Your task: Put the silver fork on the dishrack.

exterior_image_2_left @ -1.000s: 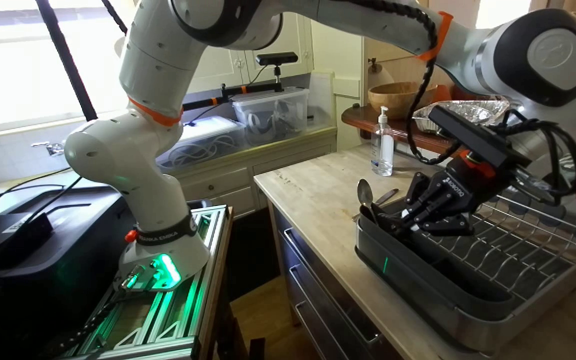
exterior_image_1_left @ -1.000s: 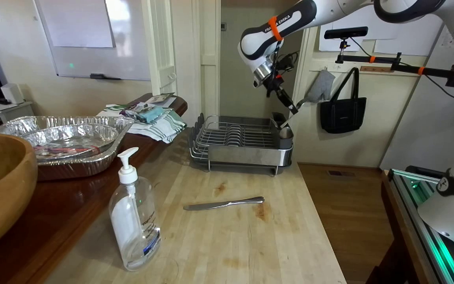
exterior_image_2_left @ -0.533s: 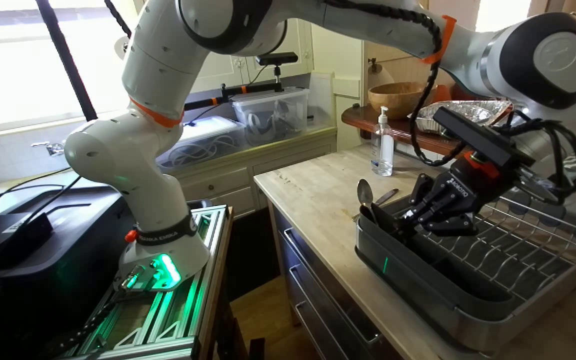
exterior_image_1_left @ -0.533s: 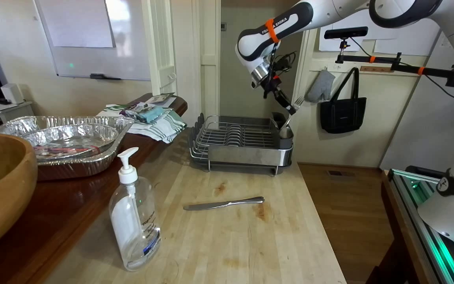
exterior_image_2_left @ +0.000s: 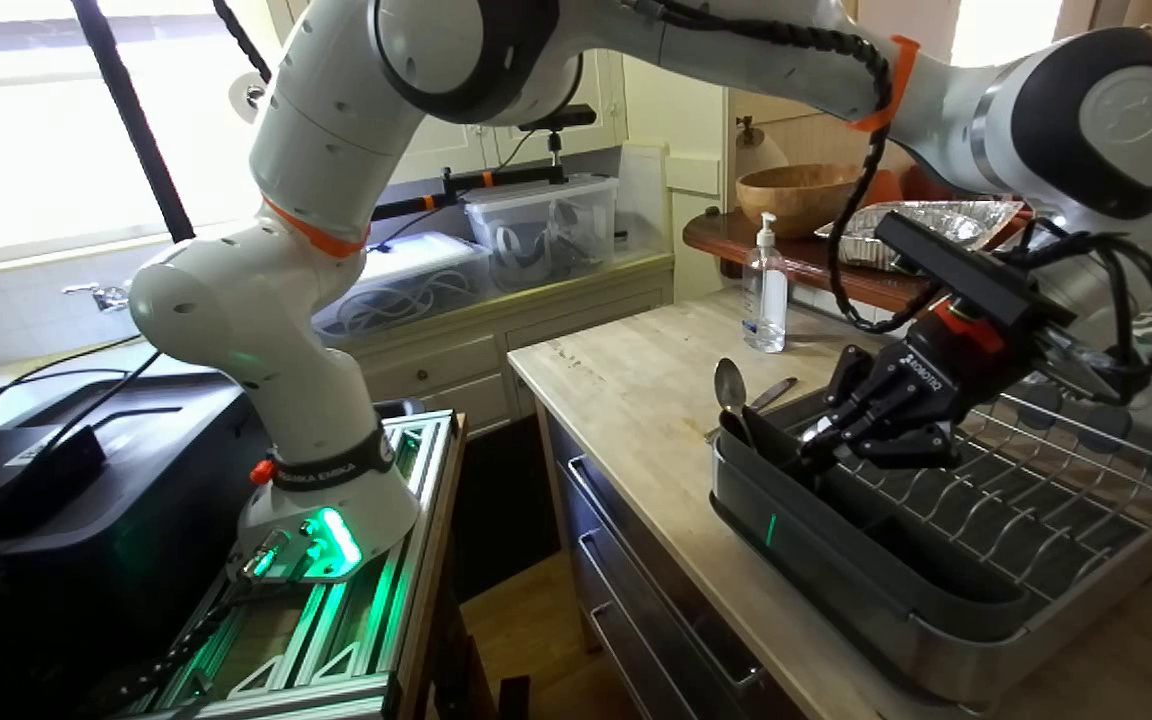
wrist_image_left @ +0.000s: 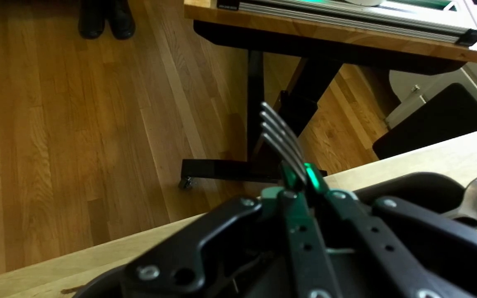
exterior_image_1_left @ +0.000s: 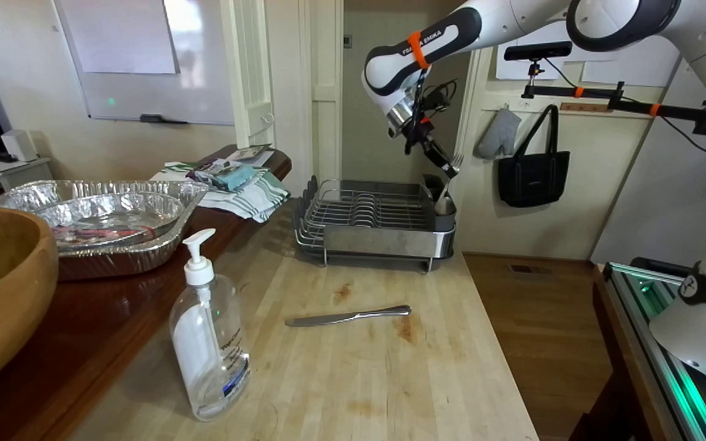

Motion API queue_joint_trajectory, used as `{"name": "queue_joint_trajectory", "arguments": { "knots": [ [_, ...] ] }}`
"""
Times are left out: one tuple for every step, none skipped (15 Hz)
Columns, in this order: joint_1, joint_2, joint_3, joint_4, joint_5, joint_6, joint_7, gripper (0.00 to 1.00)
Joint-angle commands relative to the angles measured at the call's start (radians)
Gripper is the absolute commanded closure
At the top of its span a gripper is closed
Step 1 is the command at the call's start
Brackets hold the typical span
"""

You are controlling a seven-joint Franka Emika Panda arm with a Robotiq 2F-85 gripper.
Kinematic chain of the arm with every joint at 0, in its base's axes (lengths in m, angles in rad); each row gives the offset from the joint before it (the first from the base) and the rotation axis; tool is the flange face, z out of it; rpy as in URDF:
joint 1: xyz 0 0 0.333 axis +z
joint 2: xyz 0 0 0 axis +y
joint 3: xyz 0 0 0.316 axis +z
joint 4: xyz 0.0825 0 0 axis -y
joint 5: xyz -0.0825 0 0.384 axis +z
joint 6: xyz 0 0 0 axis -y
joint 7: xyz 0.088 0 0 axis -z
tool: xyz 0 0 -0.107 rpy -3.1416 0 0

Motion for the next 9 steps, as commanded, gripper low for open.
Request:
{"name": "queue_joint_trajectory", "arguments": {
  "knots": [
    [-0.001,0.047,0.010,0.074,-0.017,-0.056,0.022,0.98],
    [-0.001,0.049,0.011,0.080,-0.017,-0.058,0.025,0.82],
    [0.000,0.052,0.010,0.087,-0.016,-0.056,0.031,0.66],
    [0.000,0.052,0.010,0.091,-0.015,-0.054,0.036,0.58],
    [0.001,0.053,0.010,0.095,-0.015,-0.054,0.040,0.52],
    [0.001,0.053,0.010,0.099,-0.015,-0.053,0.043,0.45],
    [0.002,0.052,0.010,0.103,-0.015,-0.053,0.046,0.36],
    [0.002,0.051,0.010,0.106,-0.014,-0.052,0.048,0.30],
    [0.003,0.047,0.010,0.105,-0.015,-0.048,0.051,0.23]
  ]
}}
